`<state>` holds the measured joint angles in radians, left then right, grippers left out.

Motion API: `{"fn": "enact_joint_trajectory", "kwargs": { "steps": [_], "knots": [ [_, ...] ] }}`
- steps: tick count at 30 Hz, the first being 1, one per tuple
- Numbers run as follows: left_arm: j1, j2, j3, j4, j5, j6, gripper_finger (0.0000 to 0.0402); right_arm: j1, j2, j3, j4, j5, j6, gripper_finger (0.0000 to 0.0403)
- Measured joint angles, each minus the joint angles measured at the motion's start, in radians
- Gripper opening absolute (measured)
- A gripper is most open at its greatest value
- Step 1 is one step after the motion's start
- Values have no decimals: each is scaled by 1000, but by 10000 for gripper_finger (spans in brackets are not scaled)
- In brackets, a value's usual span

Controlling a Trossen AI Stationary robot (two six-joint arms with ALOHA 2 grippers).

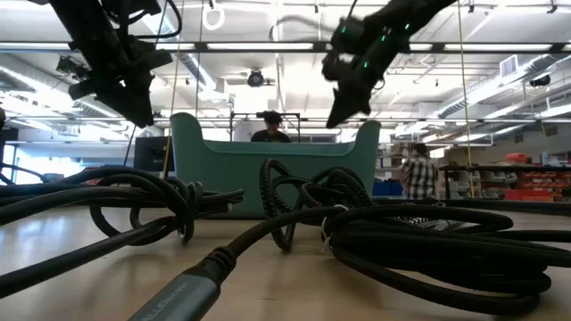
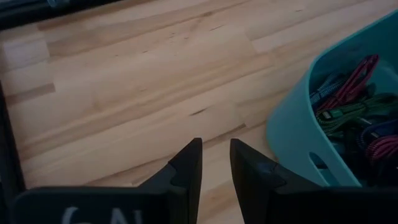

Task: Pick and place USB-C Cables
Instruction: Move the light blue bin to the center of the table

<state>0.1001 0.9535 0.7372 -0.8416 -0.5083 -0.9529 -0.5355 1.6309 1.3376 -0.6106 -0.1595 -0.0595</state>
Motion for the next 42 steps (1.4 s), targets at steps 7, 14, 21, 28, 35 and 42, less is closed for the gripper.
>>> {"fn": "enact_joint_trajectory", "kwargs": {
  "steps": [7,14,21,28,35,42],
  "knots": [
    [0,0,0,0,0,-32,89,1,108,-1,-11,-76,-28,1],
    [0,2,0,0,-10,-42,89,38,164,-1,-12,-117,-31,0],
    [0,2,0,1,-14,-58,89,79,162,0,-64,-122,-21,0],
    [0,2,1,1,-14,-57,89,104,159,1,-118,-33,-31,0],
    [0,2,1,-1,-15,-47,89,91,55,64,-249,125,-10,0],
    [0,2,1,-11,-20,-46,89,99,-175,90,-292,233,96,0]
  ]
}}
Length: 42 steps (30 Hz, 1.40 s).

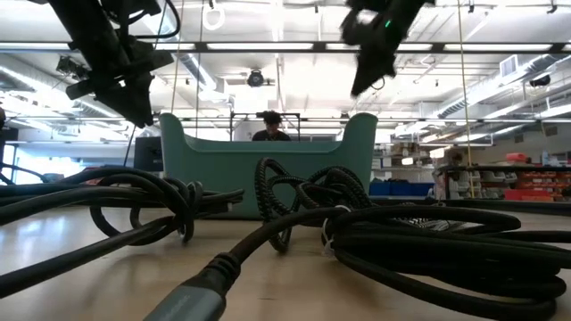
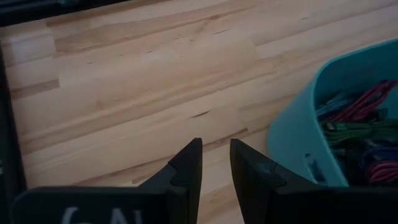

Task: Pick and place USB-C Cables
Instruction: Move the light blue bin to the center of the table

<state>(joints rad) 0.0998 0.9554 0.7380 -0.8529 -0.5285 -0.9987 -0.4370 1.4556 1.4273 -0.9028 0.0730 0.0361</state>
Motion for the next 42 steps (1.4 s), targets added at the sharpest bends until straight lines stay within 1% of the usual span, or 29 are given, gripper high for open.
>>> {"fn": "enact_joint_trajectory", "kwargs": {
  "steps": [4,8,13,15,20,24,29,35,42],
  "knots": [
    [0,0,0,-58,12,0,89,18,-140,0,-17,36,85,0],
    [0,0,0,-97,46,0,89,51,-253,0,-13,40,145,0],
    [0,12,0,-69,58,-1,89,101,-340,0,5,42,185,0],
    [0,31,0,-47,59,-1,89,129,-361,0,42,39,190,0],
    [-6,143,0,33,75,-1,86,205,-392,0,211,10,151,0],
    [-6,237,1,153,134,17,78,245,-402,0,288,-21,106,0],
    [-6,318,0,311,193,25,73,255,-409,0,267,-21,99,0],
    [-6,348,0,439,237,22,73,256,-412,0,256,-16,96,0],
    [-11,348,0,461,252,14,67,256,-414,0,243,-16,93,0]
  ]
}}
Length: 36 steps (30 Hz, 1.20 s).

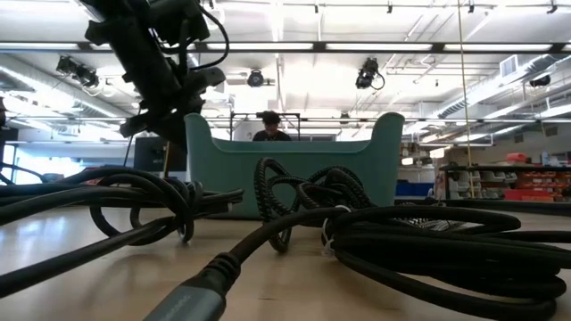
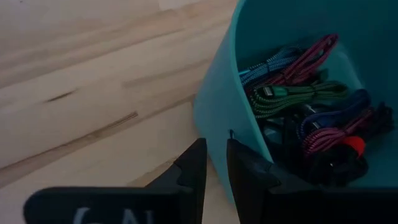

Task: Pick and place USB-C Cables
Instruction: Move the light blue bin to the center of the table, then put the gray charger cable into the light blue bin

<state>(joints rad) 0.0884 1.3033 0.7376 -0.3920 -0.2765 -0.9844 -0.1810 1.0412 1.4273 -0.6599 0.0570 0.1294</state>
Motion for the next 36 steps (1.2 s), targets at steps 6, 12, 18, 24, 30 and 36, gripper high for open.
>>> {"fn": "enact_joint_trajectory", "kwargs": {
  "steps": [6,12,18,24,30,36],
  "knots": [
    [-9,0,0,3,43,-1,55,0,-1,0,-31,3,-1,0],
    [-33,0,0,52,55,-1,50,0,-1,0,-31,3,2,0],
    [-43,0,0,38,55,1,50,0,-1,0,-30,3,5,0],
    [-46,-9,0,2,69,12,50,0,-1,0,-38,3,6,0],
    [-60,-85,40,-3,54,56,50,1,-12,0,-72,3,37,0],
    [-59,-154,208,-115,-106,211,50,7,-28,0,-118,2,89,0]
  ]
}}
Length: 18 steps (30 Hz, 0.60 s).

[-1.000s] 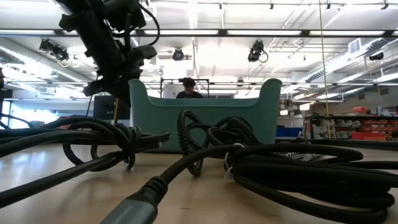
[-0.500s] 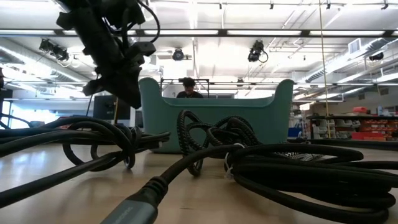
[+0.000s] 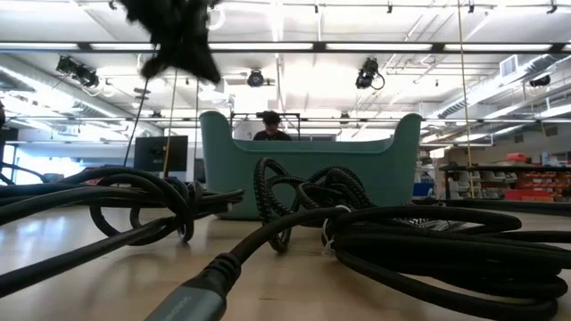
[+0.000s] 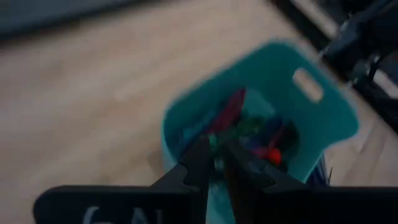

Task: Pick and place USB-C Cables
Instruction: Put the gray charger cable into the light blue bin

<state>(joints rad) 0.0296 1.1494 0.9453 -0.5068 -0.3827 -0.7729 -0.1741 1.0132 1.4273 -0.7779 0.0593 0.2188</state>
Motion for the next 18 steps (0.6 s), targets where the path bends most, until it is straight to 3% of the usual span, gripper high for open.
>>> {"fn": "enact_joint_trajectory", "kwargs": {
  "steps": [8,18],
  "knots": [
    [0,-12,298,-205,-261,288,50,131,3,-19,-179,0,264,0],
    [2,-14,408,-233,-442,522,50,402,15,-213,-228,148,780,0]
  ]
}}
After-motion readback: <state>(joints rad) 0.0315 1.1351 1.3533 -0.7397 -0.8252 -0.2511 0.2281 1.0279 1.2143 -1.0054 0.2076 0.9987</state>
